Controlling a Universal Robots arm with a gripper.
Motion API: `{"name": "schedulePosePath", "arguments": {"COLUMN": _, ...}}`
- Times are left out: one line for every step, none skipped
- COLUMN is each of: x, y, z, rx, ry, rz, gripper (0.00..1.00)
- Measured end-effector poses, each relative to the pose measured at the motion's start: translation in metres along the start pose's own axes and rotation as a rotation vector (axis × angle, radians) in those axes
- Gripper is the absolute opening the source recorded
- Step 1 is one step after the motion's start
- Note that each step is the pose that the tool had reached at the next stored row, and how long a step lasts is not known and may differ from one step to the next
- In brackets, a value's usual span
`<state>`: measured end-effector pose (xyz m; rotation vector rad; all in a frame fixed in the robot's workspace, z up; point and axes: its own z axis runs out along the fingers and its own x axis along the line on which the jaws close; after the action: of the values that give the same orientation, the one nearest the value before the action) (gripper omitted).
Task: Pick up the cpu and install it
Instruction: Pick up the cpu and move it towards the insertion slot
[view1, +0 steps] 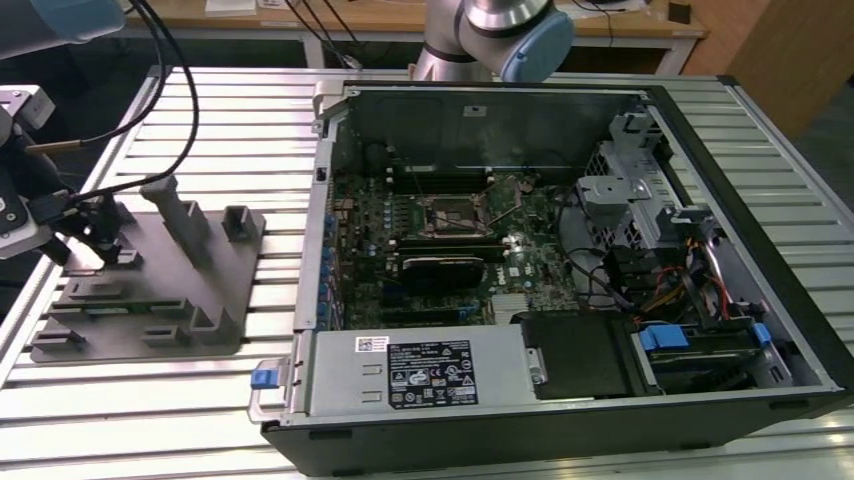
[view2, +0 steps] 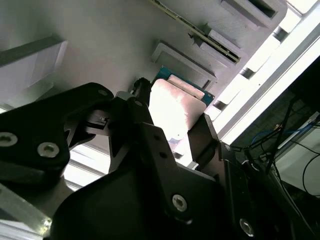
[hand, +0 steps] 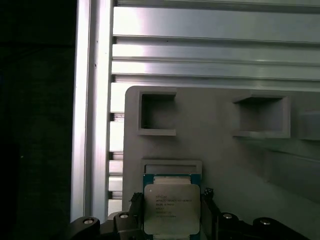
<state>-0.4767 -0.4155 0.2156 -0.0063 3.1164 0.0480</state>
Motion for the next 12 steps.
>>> {"name": "schedulePosePath", "arguments": {"x": 0.0000, "y": 0.0000, "z": -0.0013, "rx": 0.0000, "ry": -0.0001, "rz": 0.000, "gripper": 0.55}}
{"name": "schedulePosePath", "arguments": {"x": -0.0001, "y": 0.0001, "z": -0.0046, "rx": -0.0001, "ry": -0.0005, "rz": 0.000, "gripper": 0.55}}
{"name": "schedulePosePath", "arguments": {"x": -0.0001, "y": 0.0002, "z": -0.0058, "rx": -0.0001, "ry": -0.0006, "rz": 0.000, "gripper": 0.55}}
{"name": "schedulePosePath", "arguments": {"x": -0.0002, "y": 0.0002, "z": -0.0067, "rx": -0.0001, "ry": -0.0009, "rz": 0.000, "gripper": 0.55}}
{"name": "schedulePosePath", "arguments": {"x": -0.0002, "y": 0.0002, "z": -0.0080, "rx": -0.0001, "ry": -0.0011, "rz": 0.000, "gripper": 0.55}}
{"name": "schedulePosePath", "arguments": {"x": -0.0002, "y": 0.0003, "z": -0.0093, "rx": -0.0001, "ry": -0.0013, "rz": 0.000, "gripper": 0.55}}
{"name": "schedulePosePath", "arguments": {"x": -0.0002, "y": 0.0003, "z": -0.0107, "rx": -0.0001, "ry": -0.0014, "rz": 0.000, "gripper": 0.55}}
{"name": "schedulePosePath", "arguments": {"x": -0.0003, "y": 0.0004, "z": -0.0121, "rx": -0.0001, "ry": -0.0016, "rz": 0.000, "gripper": 0.55}}
{"name": "schedulePosePath", "arguments": {"x": -0.0003, "y": 0.0004, "z": -0.0135, "rx": -0.0002, "ry": -0.0017, "rz": 0.000, "gripper": 0.55}}
{"name": "schedulePosePath", "arguments": {"x": -0.0003, "y": 0.0005, "z": -0.0150, "rx": -0.0002, "ry": -0.0018, "rz": 0.000, "gripper": 0.55}}
{"name": "schedulePosePath", "arguments": {"x": -0.0004, "y": 0.0005, "z": -0.0167, "rx": -0.0002, "ry": -0.0020, "rz": 0.000, "gripper": 0.55}}
{"name": "schedulePosePath", "arguments": {"x": -0.0004, "y": 0.0006, "z": -0.0182, "rx": -0.0004, "ry": -0.0021, "rz": 0.000, "gripper": 0.55}}
